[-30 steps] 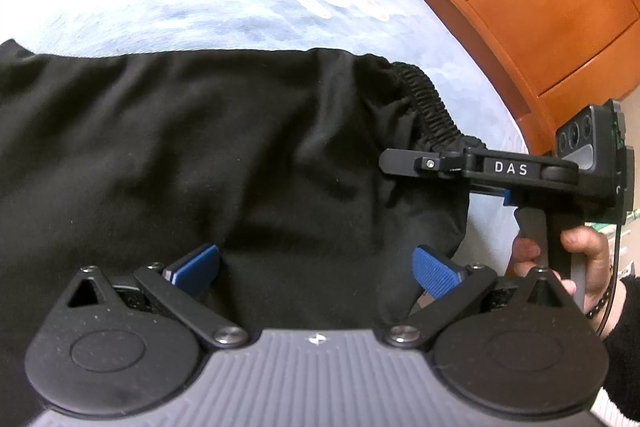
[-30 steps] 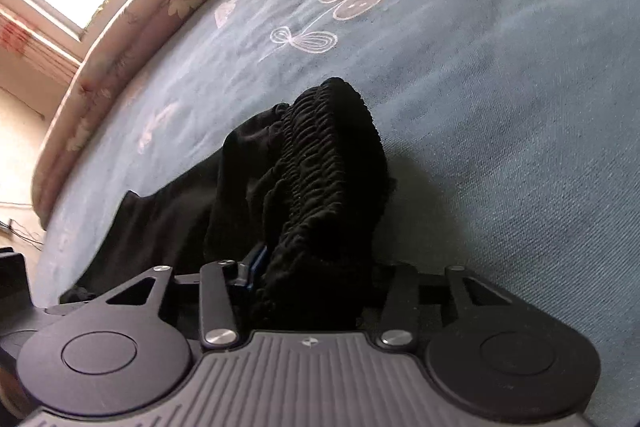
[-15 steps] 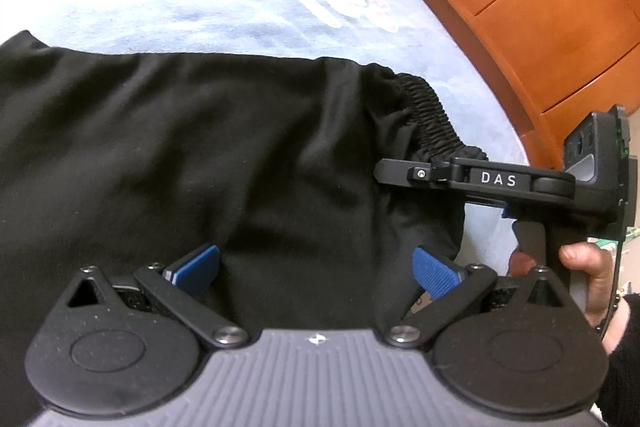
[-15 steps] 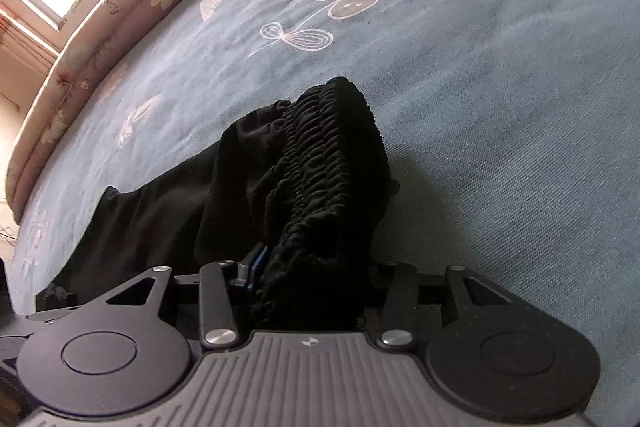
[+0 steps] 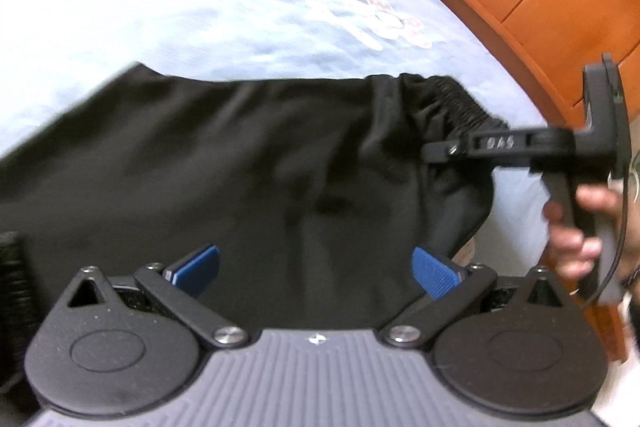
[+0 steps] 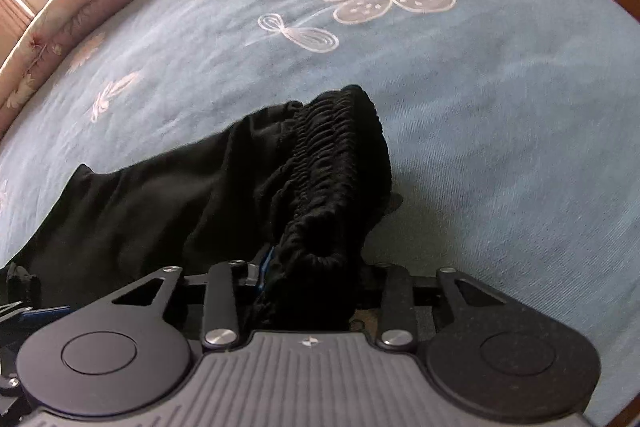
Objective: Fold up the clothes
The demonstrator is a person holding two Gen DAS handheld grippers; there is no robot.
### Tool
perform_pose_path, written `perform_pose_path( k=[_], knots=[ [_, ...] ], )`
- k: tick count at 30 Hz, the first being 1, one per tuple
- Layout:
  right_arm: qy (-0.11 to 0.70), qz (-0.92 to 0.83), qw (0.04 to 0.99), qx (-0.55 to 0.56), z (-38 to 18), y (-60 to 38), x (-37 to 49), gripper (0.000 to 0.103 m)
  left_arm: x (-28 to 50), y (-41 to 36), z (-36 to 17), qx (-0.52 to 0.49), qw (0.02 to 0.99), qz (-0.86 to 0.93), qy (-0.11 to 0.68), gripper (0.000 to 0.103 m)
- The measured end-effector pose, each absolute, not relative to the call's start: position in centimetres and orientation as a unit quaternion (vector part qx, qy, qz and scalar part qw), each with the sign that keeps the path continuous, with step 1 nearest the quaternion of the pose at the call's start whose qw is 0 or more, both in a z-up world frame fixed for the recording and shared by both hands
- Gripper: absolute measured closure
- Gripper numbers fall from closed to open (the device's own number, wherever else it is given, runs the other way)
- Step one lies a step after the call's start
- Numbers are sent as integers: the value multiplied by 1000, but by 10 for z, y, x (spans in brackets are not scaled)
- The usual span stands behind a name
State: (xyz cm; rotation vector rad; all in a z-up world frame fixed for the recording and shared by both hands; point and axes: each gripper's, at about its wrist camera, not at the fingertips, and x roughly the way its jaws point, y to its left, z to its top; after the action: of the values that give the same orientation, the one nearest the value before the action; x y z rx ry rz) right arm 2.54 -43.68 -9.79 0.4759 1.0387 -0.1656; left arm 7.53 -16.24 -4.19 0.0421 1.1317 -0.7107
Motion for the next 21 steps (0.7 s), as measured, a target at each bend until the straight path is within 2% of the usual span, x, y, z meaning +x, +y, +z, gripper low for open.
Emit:
perform_pose_path(
  k=[8,15,21],
  knots=[
    [489,-57,847,202,-53,-417,29,66,61,-97,-16,50,836,-249,486,1],
    [485,-42,854,186,-26,-391,41,66,65,-48,-41,51,858,-137,492,1],
    [488,-23,855,174,-20,-369,50,66,67,-59,-69,-10,836,-180,519,1]
  ],
)
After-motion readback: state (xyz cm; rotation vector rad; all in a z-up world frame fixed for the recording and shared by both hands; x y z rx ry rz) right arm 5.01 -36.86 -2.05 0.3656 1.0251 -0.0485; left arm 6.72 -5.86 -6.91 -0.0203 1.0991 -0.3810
